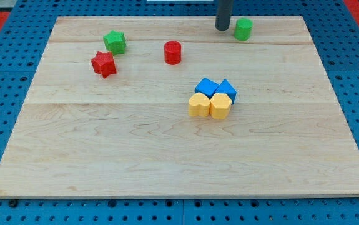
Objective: Move the green circle towards top right
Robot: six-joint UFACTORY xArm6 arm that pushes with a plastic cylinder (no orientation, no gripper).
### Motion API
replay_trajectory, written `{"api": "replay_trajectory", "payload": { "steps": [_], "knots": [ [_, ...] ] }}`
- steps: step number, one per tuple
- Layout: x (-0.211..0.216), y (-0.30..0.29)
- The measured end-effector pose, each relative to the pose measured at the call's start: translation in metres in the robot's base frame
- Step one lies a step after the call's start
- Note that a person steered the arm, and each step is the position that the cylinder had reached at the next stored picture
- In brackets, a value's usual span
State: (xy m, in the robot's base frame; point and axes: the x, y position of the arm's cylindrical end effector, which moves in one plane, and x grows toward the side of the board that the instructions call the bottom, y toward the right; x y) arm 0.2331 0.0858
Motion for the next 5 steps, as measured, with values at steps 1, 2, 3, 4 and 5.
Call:
{"api": "replay_trajectory", "payload": {
  "steps": [1, 2, 3, 4, 5],
  "knots": [
    [0.01, 0.0],
    [0.011, 0.018],
    [0.011, 0.029],
    [0.011, 0.041],
    [0.009, 0.051]
  ]
}}
